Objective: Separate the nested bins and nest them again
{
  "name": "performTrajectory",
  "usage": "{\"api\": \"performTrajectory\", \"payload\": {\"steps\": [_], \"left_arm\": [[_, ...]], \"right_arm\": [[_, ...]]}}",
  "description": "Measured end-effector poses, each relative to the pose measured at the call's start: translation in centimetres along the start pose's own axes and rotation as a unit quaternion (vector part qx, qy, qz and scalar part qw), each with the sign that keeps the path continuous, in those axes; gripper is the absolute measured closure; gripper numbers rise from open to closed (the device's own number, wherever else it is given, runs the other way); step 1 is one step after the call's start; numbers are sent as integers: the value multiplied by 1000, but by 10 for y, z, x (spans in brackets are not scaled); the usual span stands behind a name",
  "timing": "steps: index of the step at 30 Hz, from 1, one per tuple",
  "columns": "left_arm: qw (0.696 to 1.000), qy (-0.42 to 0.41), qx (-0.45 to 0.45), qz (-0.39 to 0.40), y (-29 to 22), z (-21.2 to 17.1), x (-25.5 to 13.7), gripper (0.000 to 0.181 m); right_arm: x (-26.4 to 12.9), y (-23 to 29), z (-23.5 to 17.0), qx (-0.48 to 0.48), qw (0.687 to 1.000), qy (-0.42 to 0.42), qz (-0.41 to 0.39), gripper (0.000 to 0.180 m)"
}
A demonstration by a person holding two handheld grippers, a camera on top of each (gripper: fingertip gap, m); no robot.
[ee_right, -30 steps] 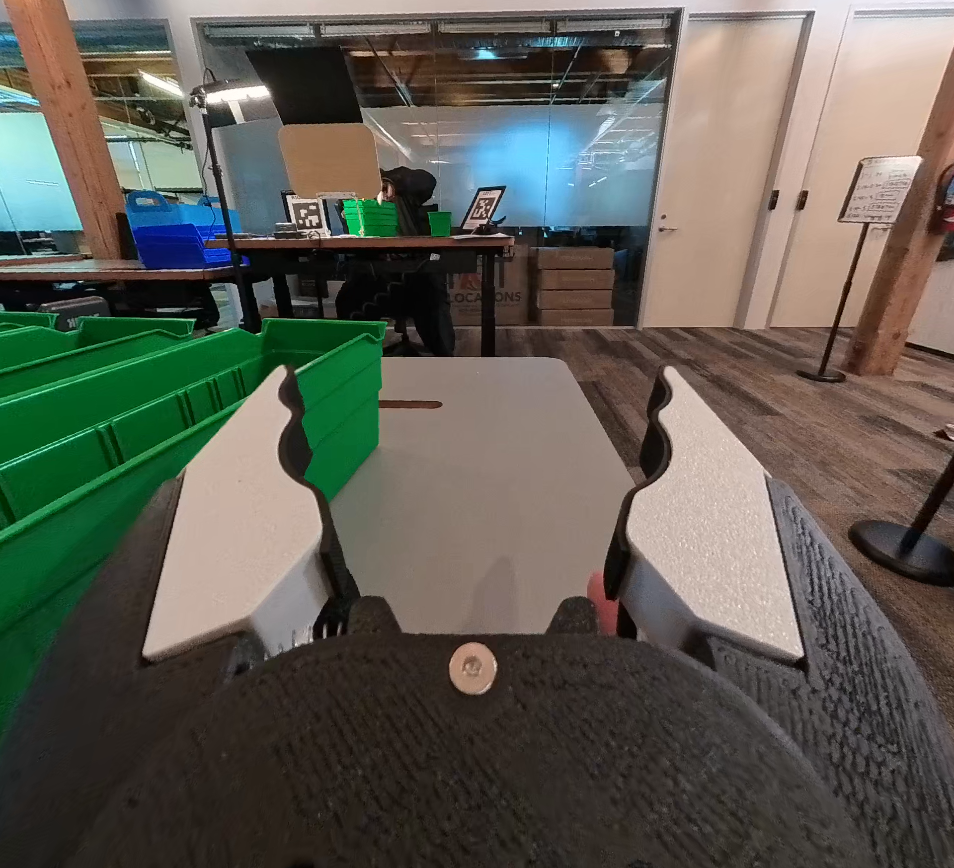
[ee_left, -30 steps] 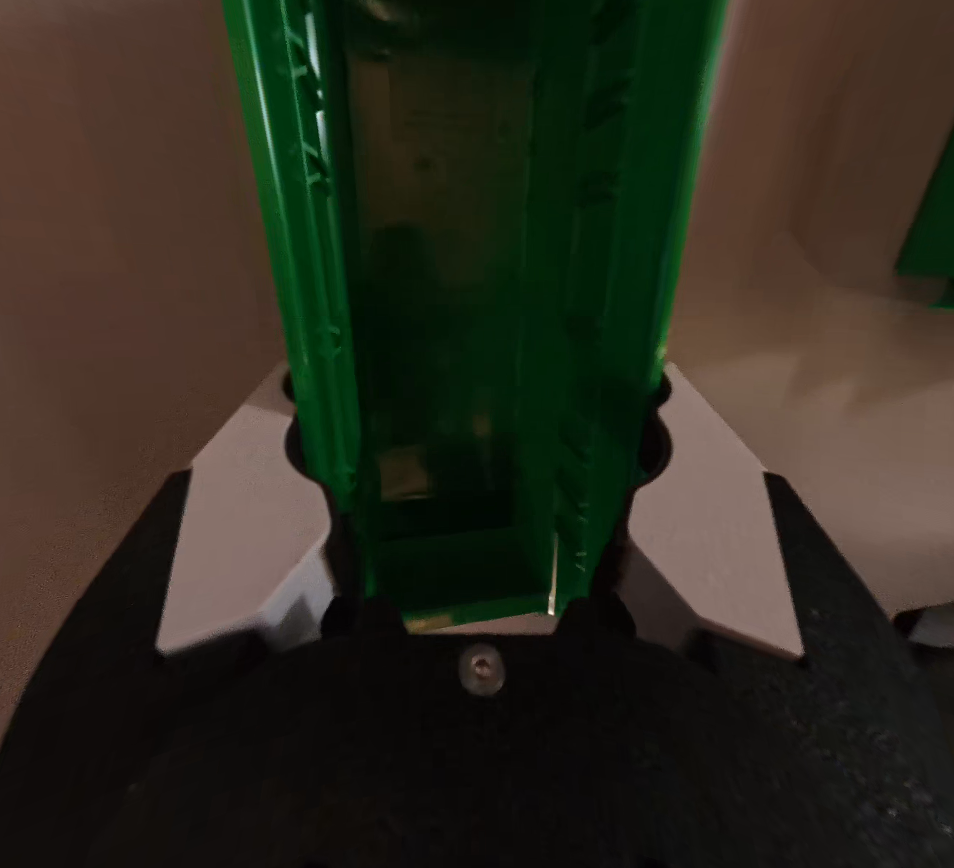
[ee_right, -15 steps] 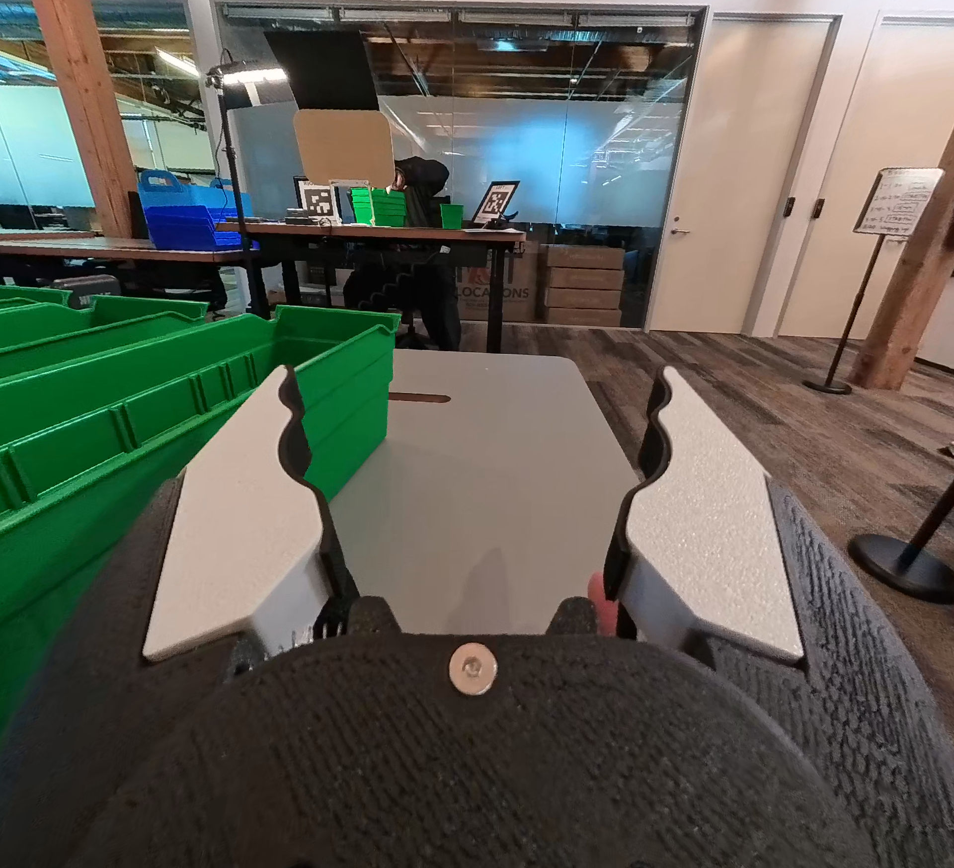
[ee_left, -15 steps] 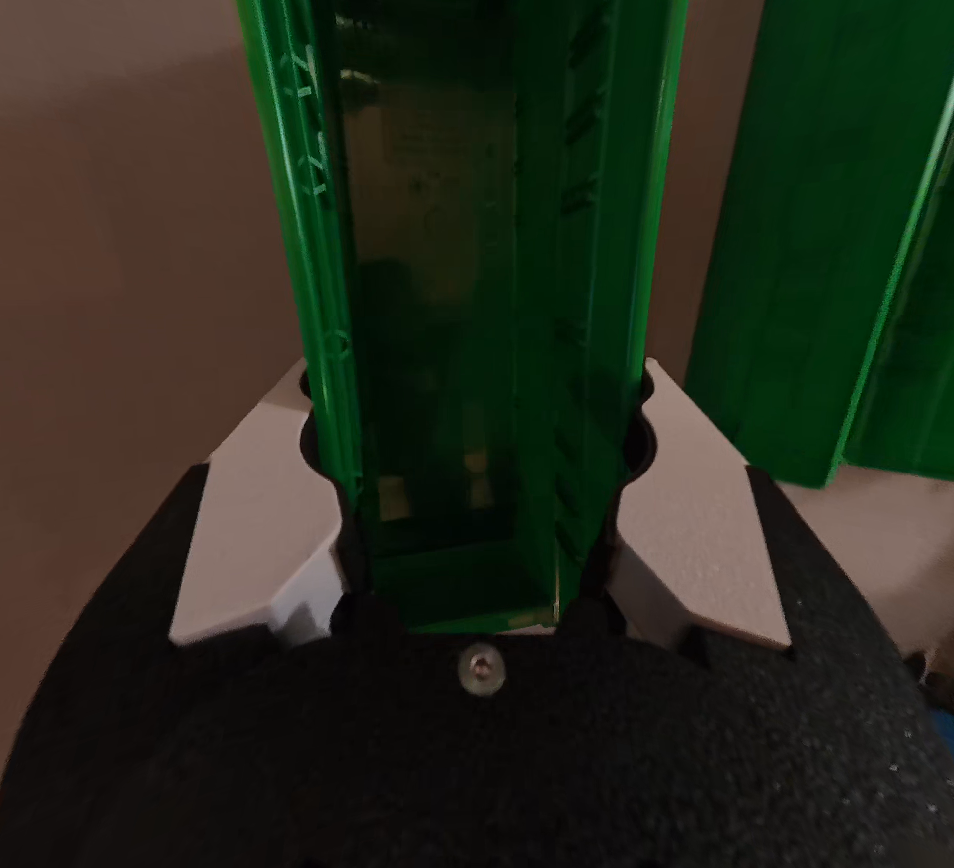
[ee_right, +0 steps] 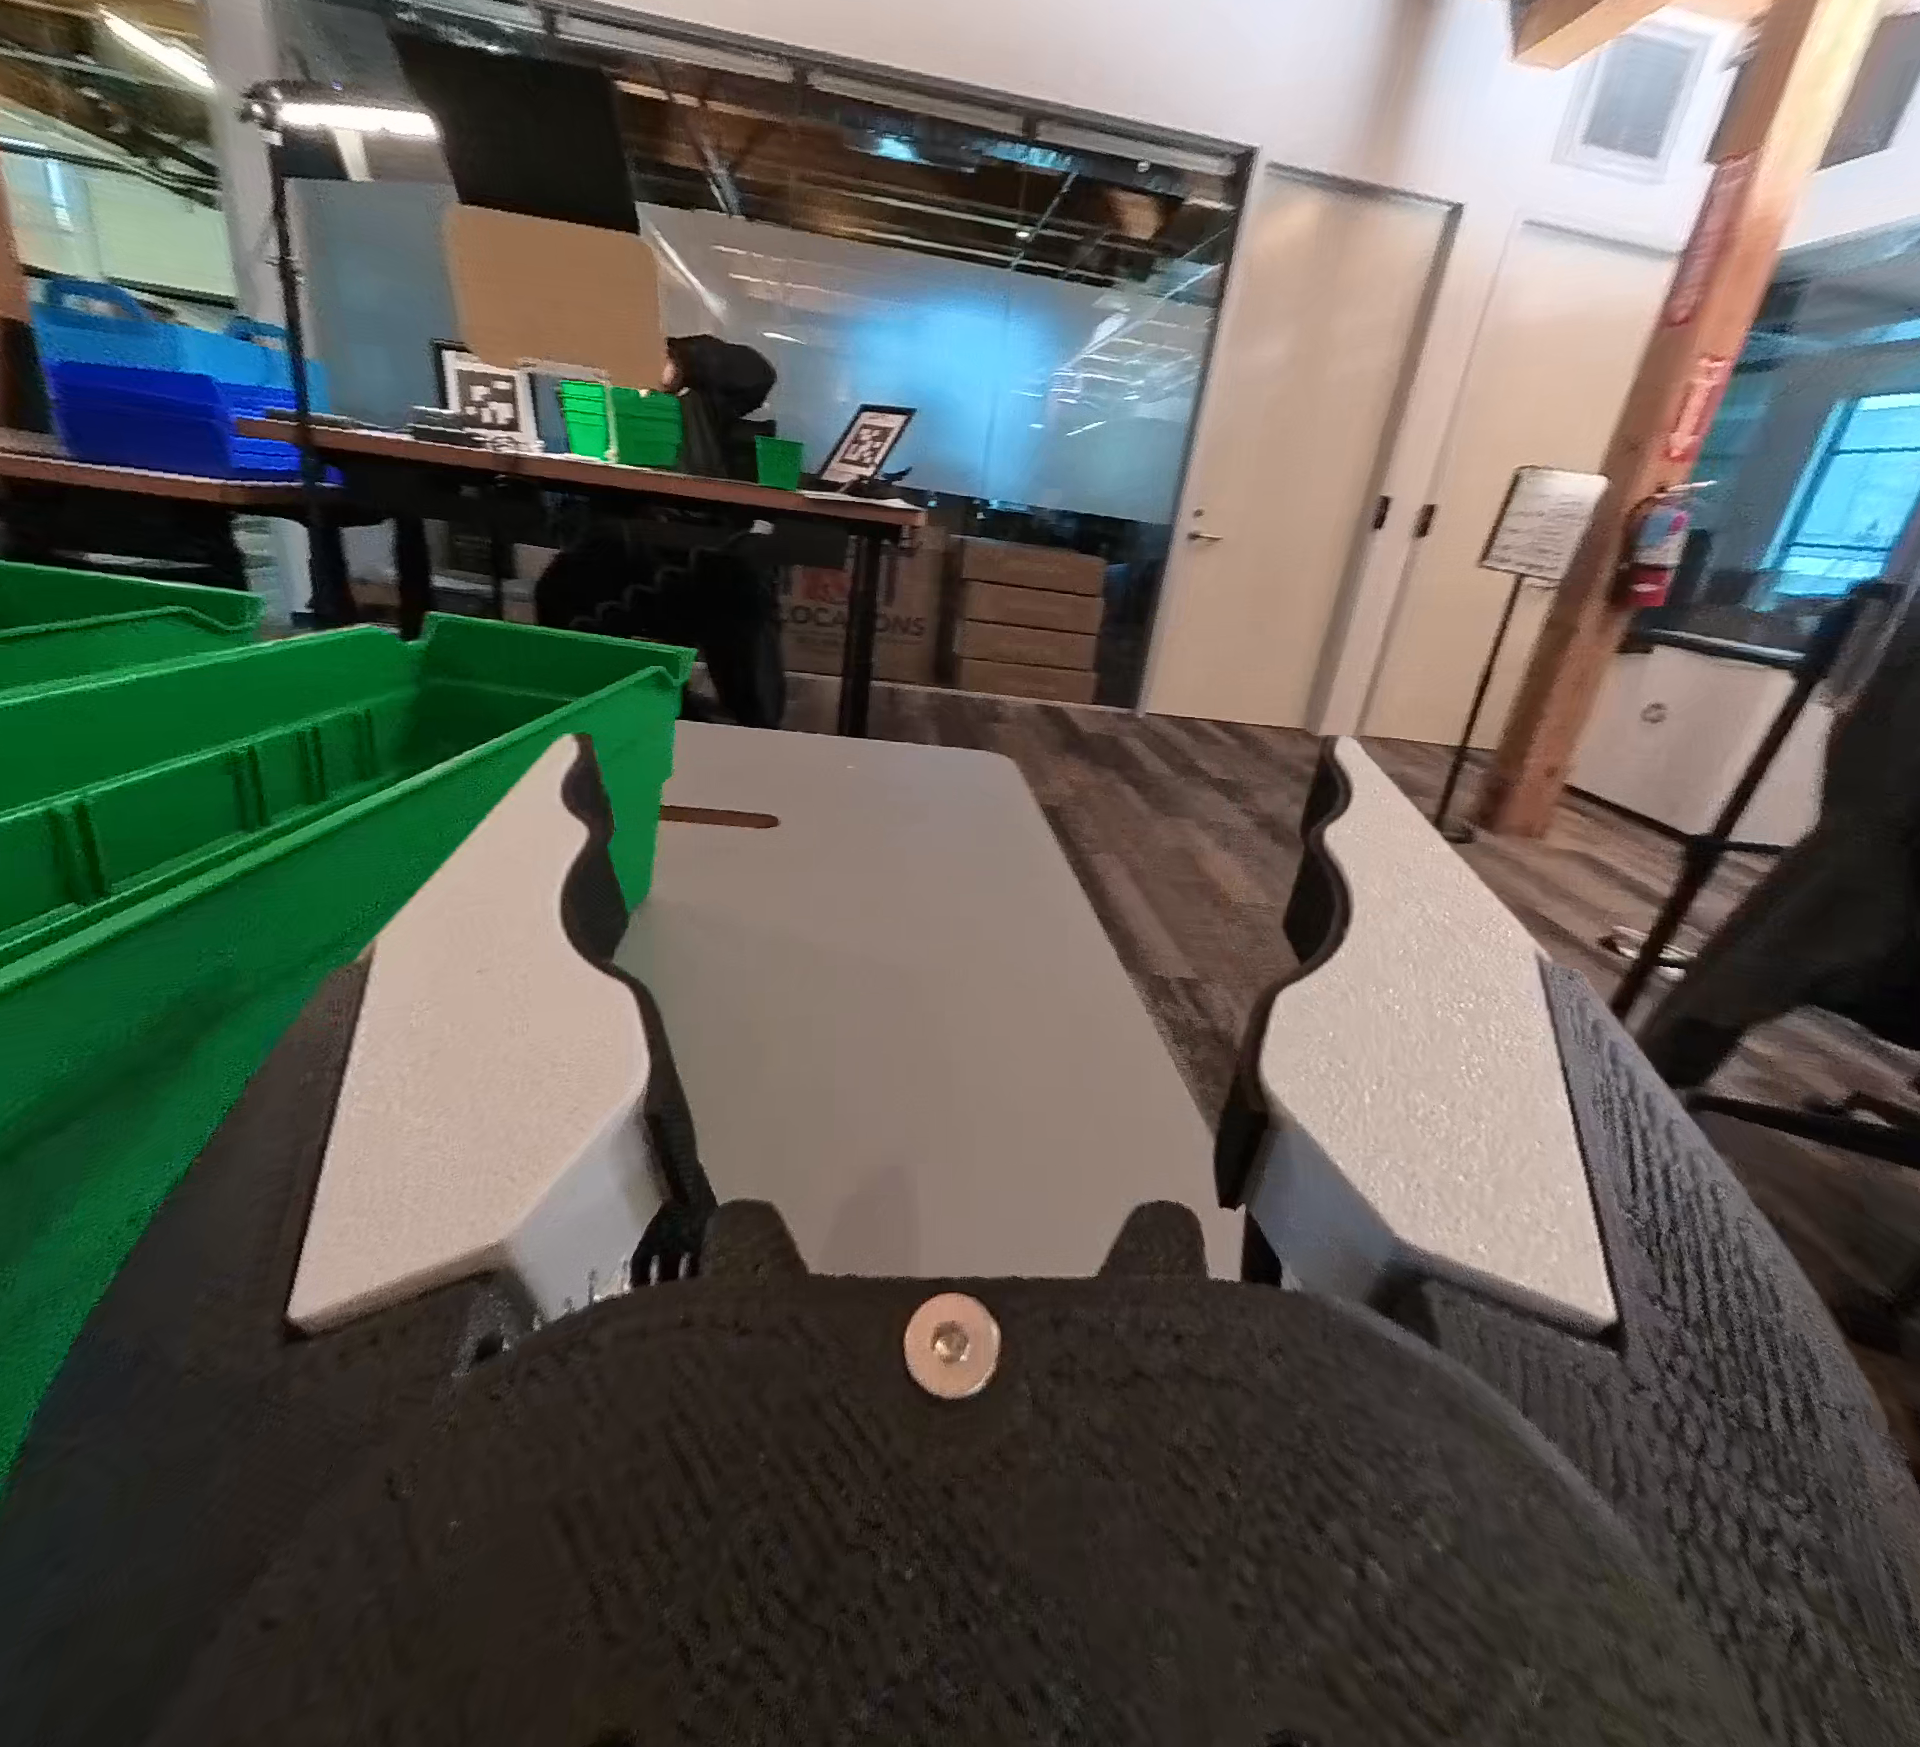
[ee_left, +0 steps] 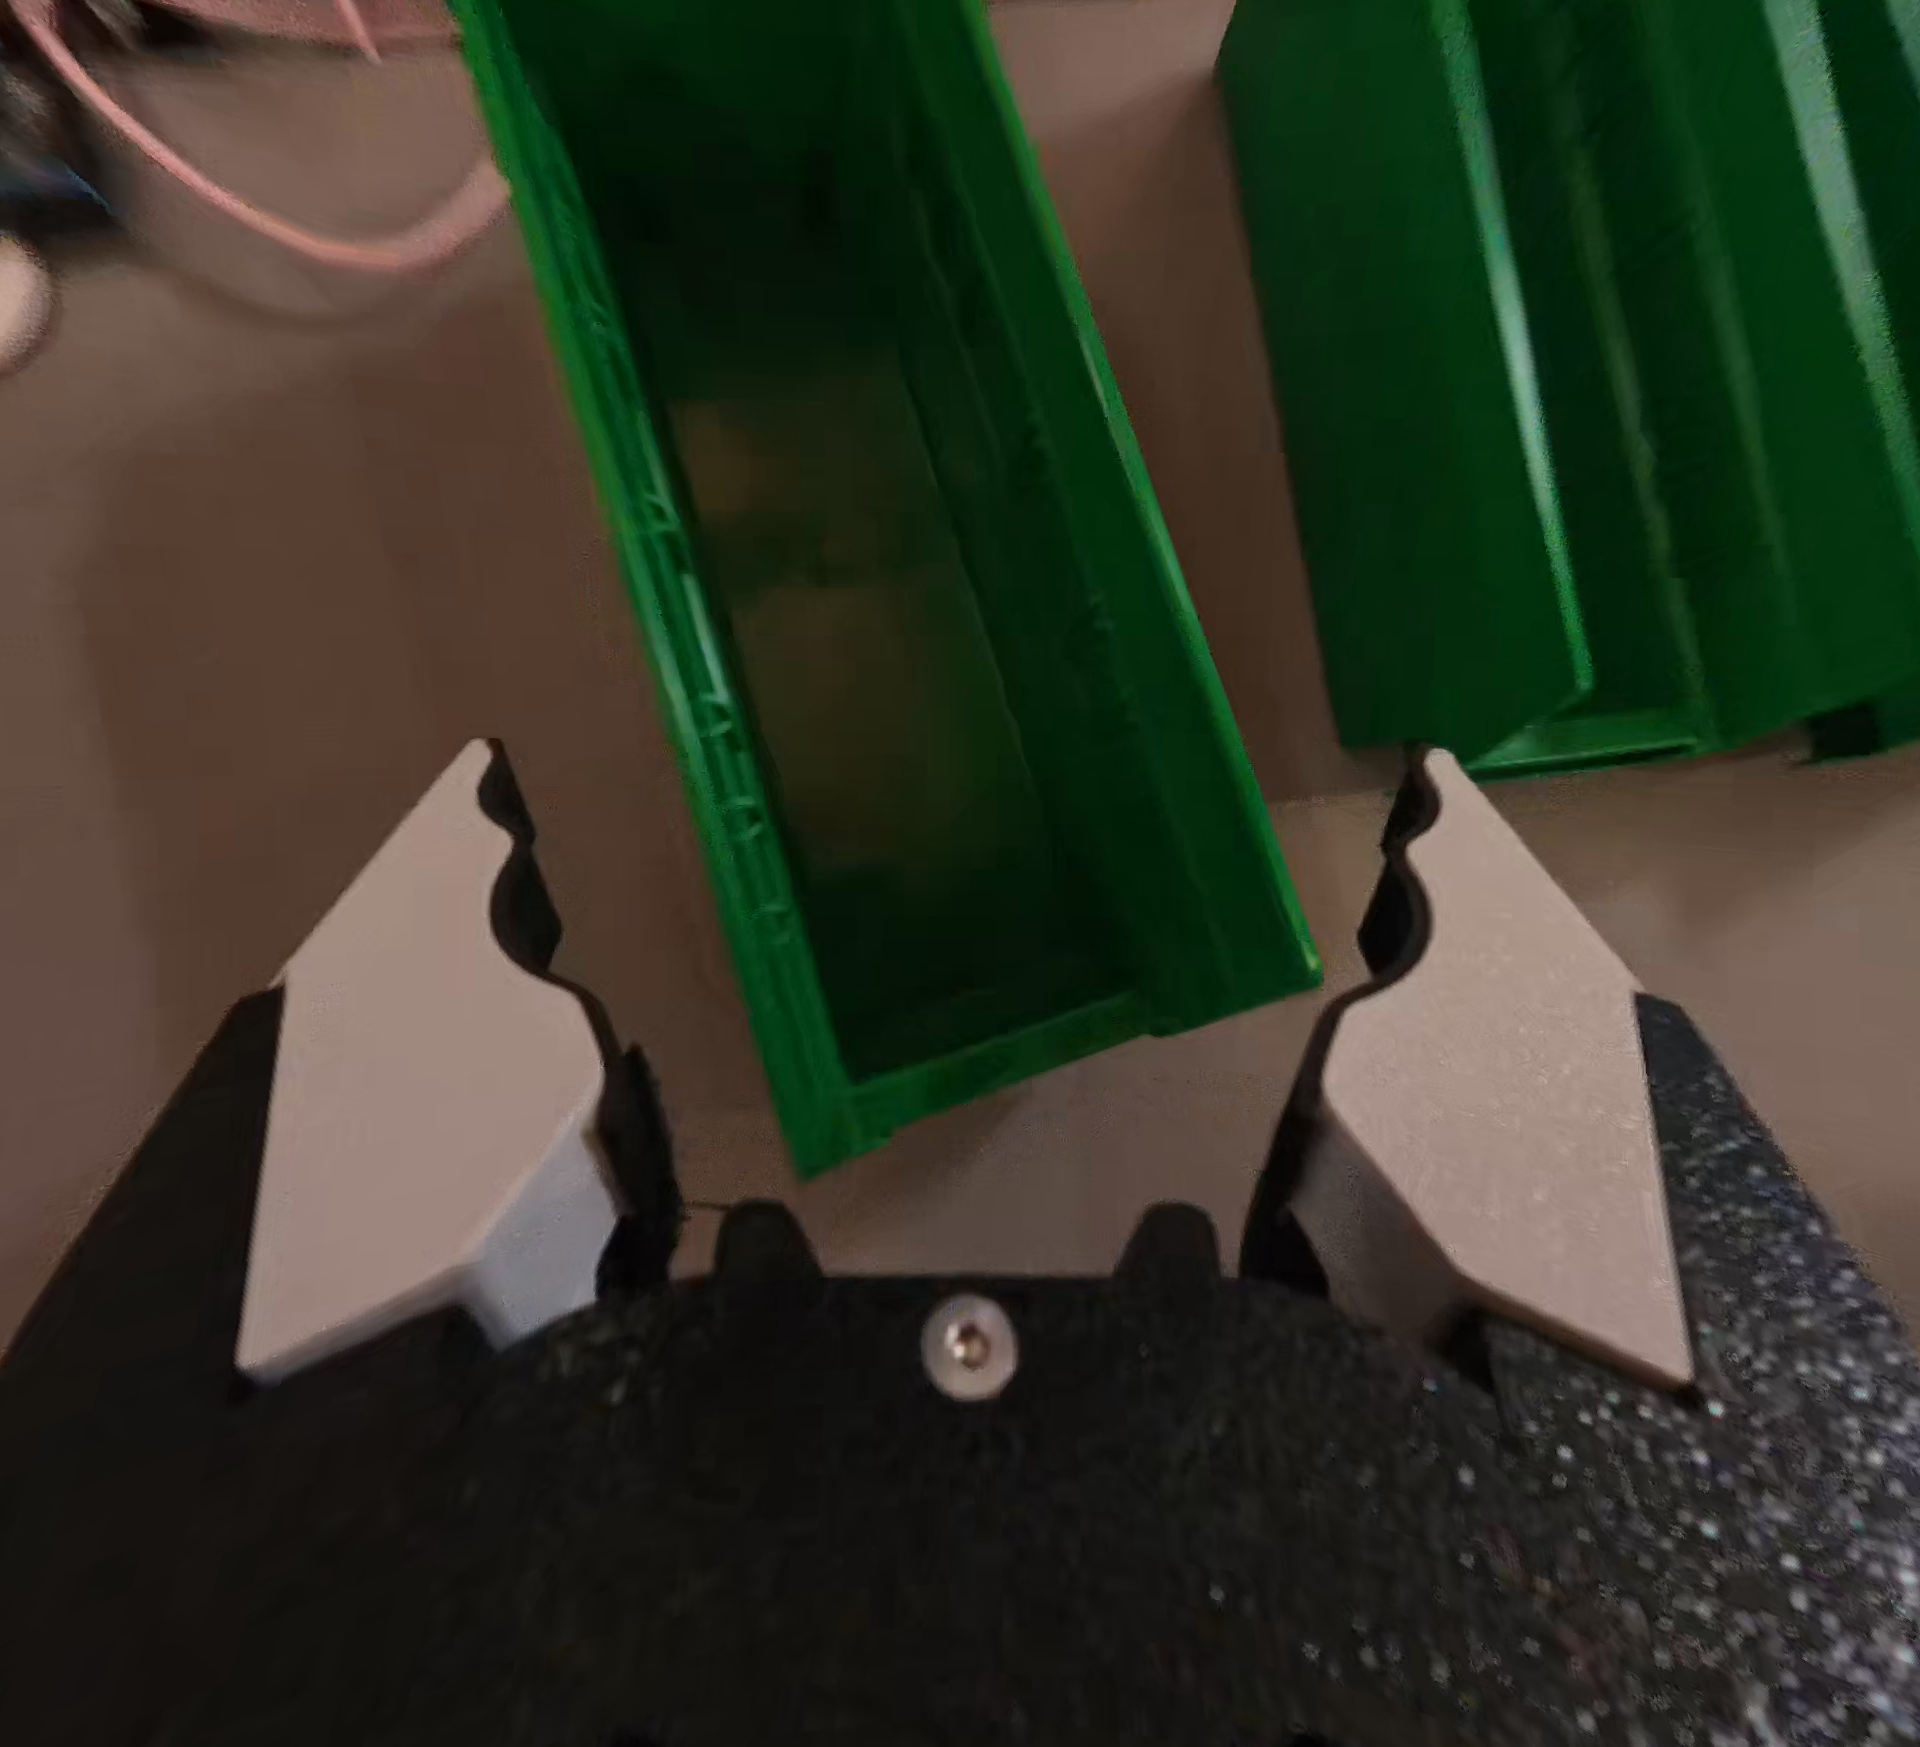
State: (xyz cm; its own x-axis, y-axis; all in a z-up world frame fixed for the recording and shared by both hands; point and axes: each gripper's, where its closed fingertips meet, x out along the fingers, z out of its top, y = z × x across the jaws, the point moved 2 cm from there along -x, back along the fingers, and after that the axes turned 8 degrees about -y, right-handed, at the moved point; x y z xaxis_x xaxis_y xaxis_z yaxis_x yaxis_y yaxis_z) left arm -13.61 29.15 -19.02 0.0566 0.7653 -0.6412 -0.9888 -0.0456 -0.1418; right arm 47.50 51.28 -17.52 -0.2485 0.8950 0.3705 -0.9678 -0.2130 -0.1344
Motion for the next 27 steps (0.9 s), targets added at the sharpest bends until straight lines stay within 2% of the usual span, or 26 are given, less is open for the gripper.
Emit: {"api": "performTrajectory", "payload": {"steps": [2,5,7,8,11,13,17,22,24,27], "left_arm": [[993,-116,6,11,18,5,-31,24],[956,-291,-7,42,62,2,-76,23],[924,-378,-32,50,92,-9,-100,25],[914,-403,-36,32,99,-16,-107,26],[911,-411,-22,14,118,-39,-109,26],[907,-422,-10,0,122,-44,-109,28],[905,-423,5,-53,117,-49,-107,58],[887,-457,26,-60,113,-54,-109,81],[882,-465,32,-73,111,-49,-110,76],[880,-468,22,-76,112,-47,-113,79]], "right_arm": [[-5,-2,3,-16,1000,1,-12,49],[-15,1,15,-65,997,-6,-29,52],[-26,5,25,-107,993,-11,-45,60],[-32,9,30,-136,989,-11,-53,71],[-47,34,51,-199,978,-30,-46,86],[-55,53,67,-207,977,-37,-31,87],[-77,95,128,-175,980,-90,-6,97],[-106,210,209,-137,968,-132,165,112],[-111,269,217,-140,953,-94,251,115],[-117,359,210,-145,914,-31,378,114]]}}
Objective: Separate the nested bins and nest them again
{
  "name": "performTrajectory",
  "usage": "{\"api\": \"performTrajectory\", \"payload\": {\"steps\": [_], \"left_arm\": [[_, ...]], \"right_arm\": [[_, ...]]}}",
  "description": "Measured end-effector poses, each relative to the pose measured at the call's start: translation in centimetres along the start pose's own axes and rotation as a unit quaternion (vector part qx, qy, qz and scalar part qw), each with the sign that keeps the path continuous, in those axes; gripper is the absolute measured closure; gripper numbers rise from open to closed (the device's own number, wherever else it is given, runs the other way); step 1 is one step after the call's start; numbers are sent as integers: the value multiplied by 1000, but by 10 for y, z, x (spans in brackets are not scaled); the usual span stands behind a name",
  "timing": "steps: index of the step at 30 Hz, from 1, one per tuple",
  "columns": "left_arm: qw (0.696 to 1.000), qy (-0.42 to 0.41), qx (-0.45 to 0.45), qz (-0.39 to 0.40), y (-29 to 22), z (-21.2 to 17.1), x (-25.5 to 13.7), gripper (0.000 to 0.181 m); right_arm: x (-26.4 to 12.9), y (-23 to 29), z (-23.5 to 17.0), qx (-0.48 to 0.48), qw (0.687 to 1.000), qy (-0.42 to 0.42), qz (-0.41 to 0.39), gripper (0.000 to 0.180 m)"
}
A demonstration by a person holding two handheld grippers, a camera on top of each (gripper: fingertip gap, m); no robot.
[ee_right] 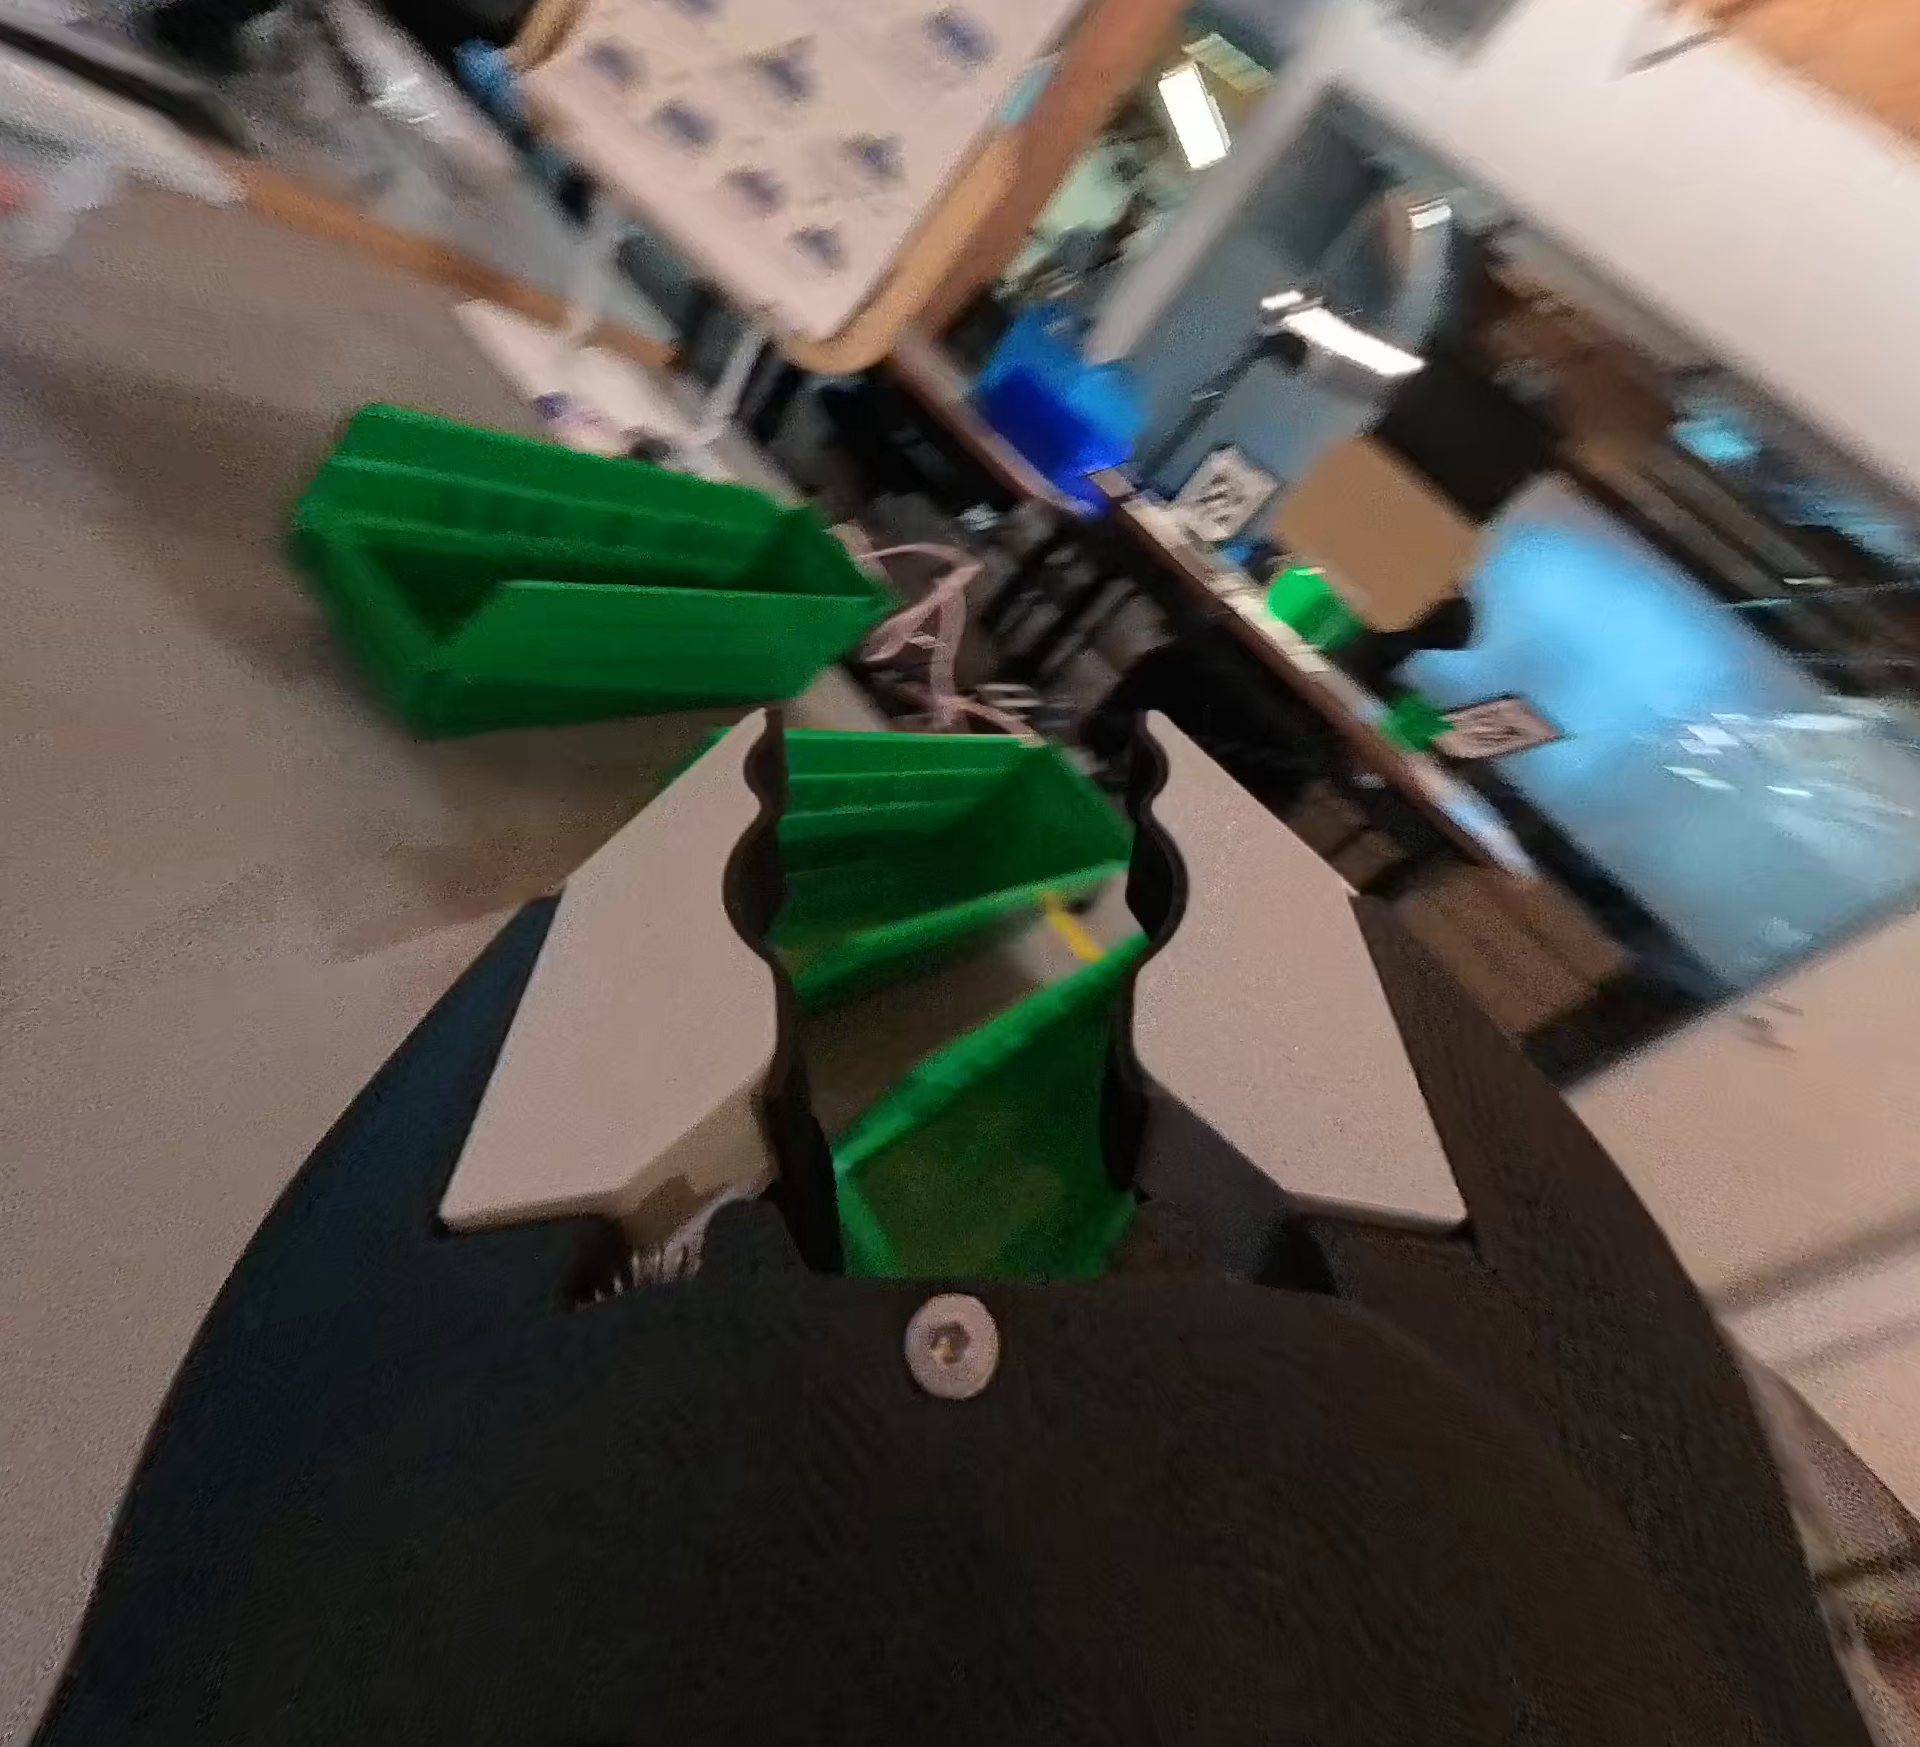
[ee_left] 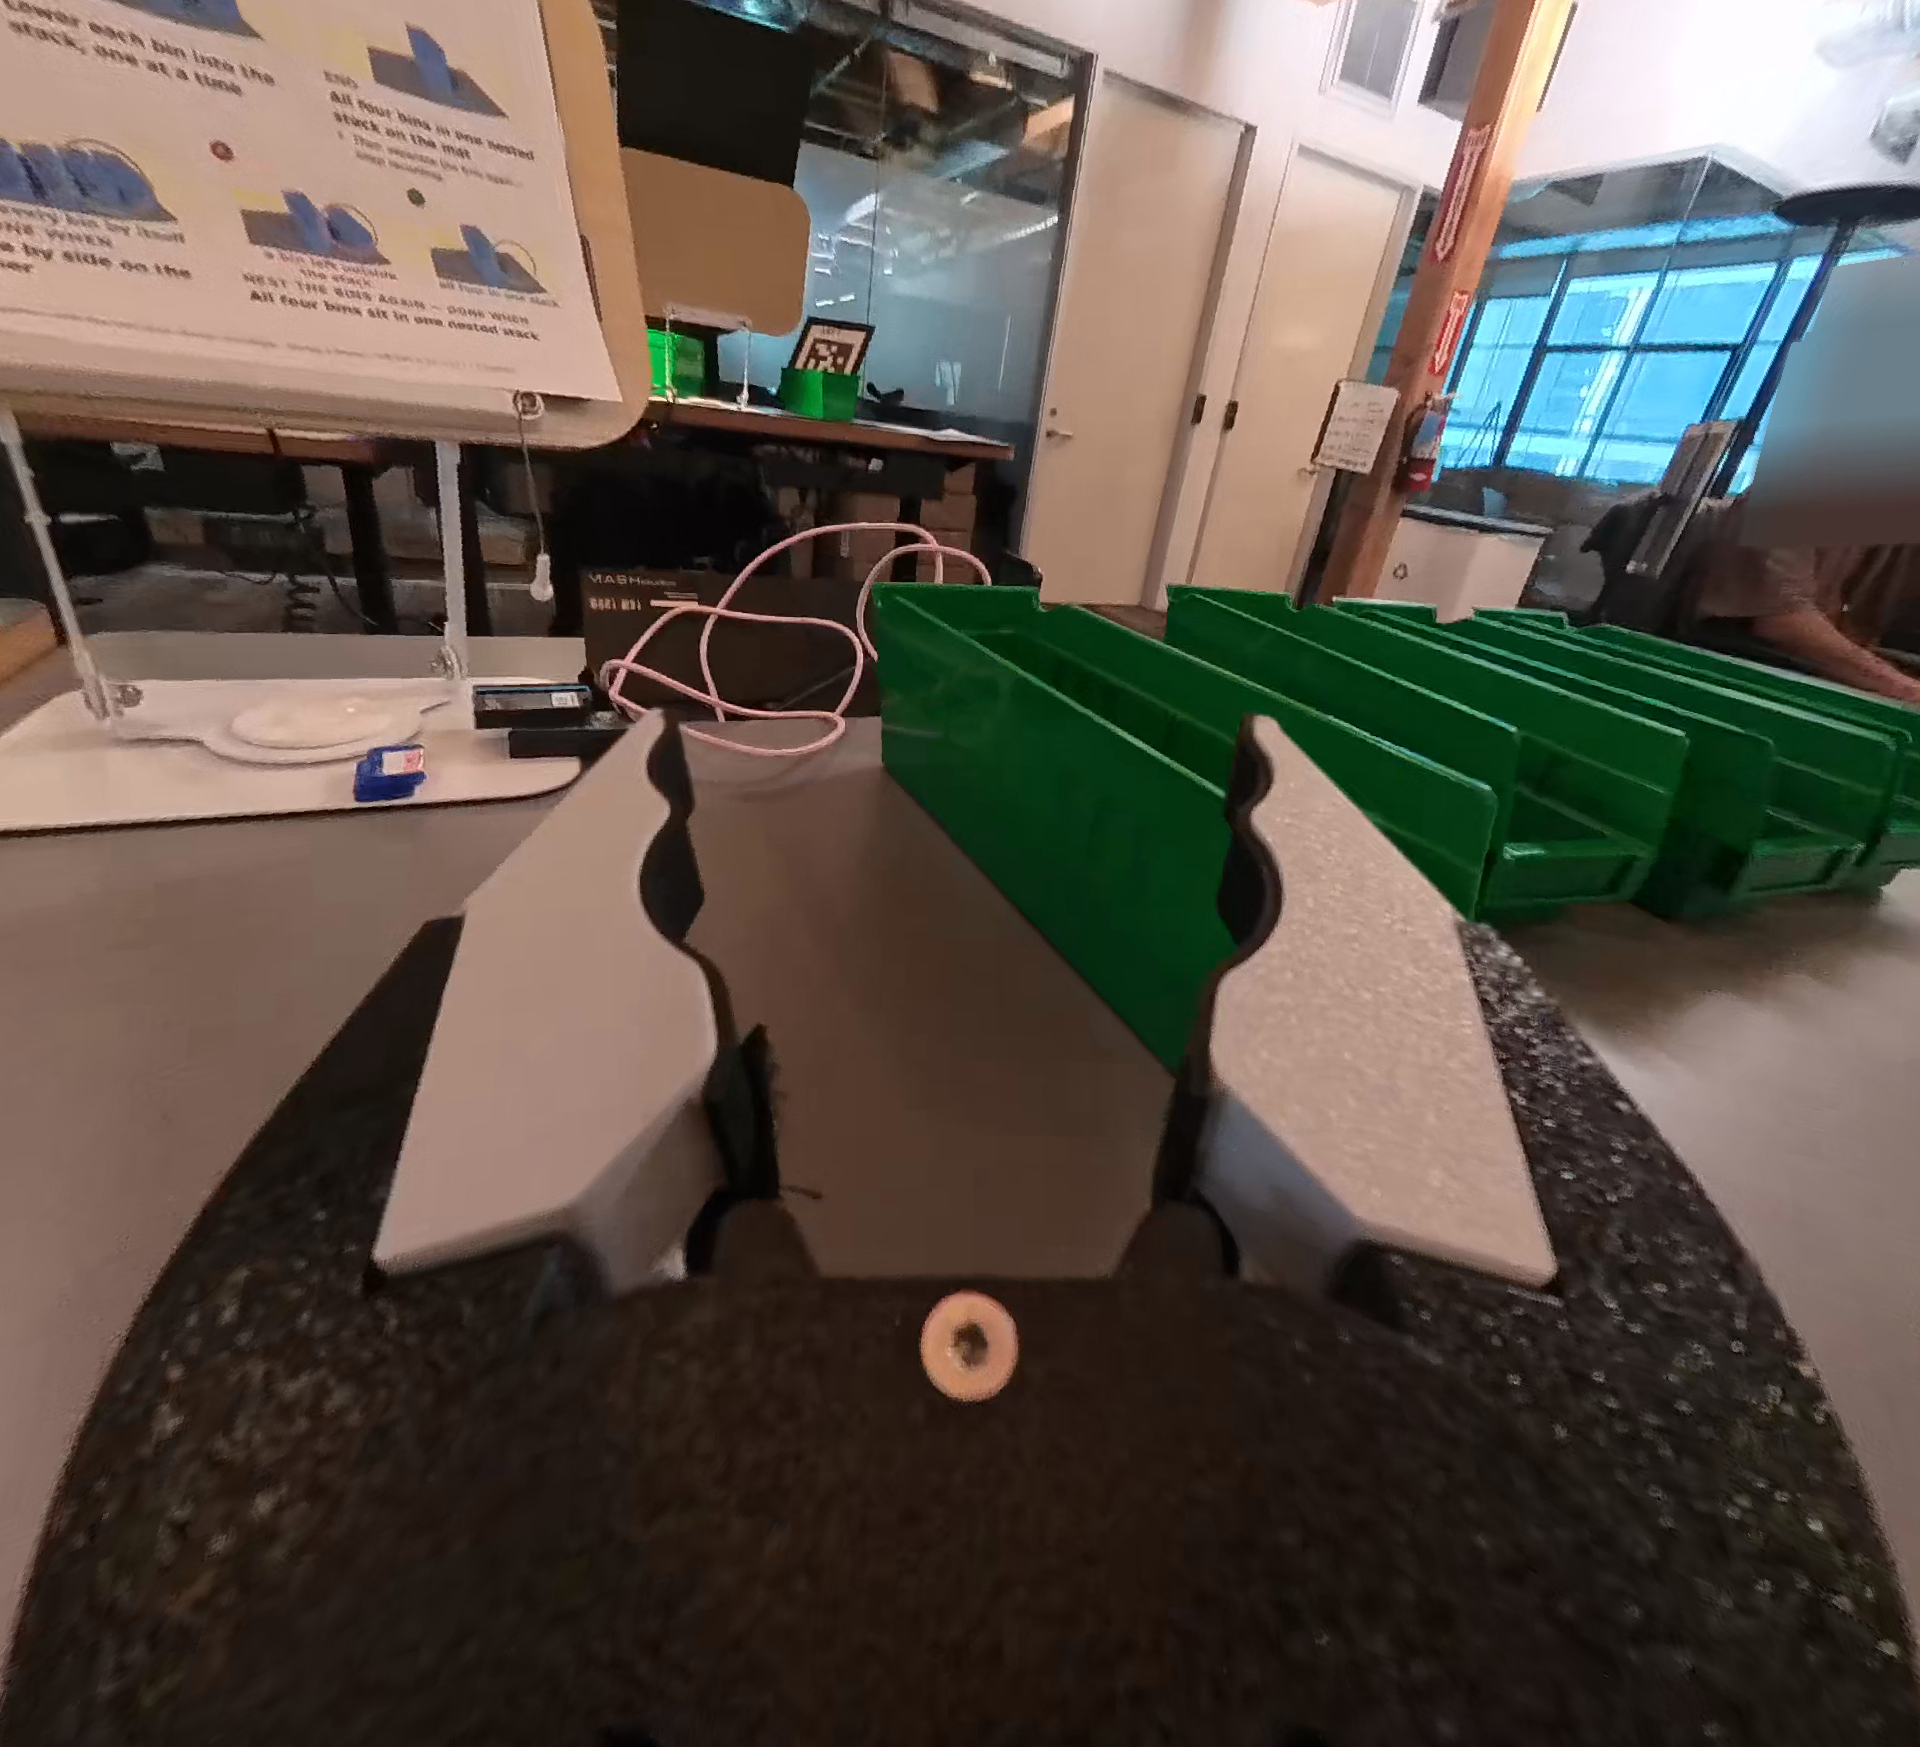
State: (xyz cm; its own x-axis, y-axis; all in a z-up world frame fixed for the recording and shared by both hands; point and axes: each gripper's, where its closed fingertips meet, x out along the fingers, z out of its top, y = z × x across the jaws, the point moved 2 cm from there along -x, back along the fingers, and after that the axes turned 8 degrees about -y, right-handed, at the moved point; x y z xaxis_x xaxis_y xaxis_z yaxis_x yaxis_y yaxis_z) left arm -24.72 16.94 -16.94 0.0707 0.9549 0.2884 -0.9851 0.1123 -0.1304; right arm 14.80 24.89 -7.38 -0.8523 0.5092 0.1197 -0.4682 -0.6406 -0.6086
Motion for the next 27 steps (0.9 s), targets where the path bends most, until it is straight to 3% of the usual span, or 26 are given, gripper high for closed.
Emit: {"api": "performTrajectory", "payload": {"steps": [3,7,10,14,21,27], "left_arm": [[999,-3,-51,12,-1,-4,-3,81],[997,-2,-78,-6,-9,-4,-1,85],[991,-17,-133,-31,-17,-4,1,86],[985,-15,-168,-47,-20,-8,-2,87],[976,-1,-206,-68,-24,-14,0,88],[973,1,-218,-71,-24,-14,-1,90]], "right_arm": [[47,55,-20,-4,989,104,105,112],[82,104,-79,15,947,266,179,111],[100,122,-107,117,936,288,166,113],[108,123,-141,35,924,344,166,124],[103,128,-179,-74,848,464,245,152],[100,131,-158,-80,861,444,235,156]]}}
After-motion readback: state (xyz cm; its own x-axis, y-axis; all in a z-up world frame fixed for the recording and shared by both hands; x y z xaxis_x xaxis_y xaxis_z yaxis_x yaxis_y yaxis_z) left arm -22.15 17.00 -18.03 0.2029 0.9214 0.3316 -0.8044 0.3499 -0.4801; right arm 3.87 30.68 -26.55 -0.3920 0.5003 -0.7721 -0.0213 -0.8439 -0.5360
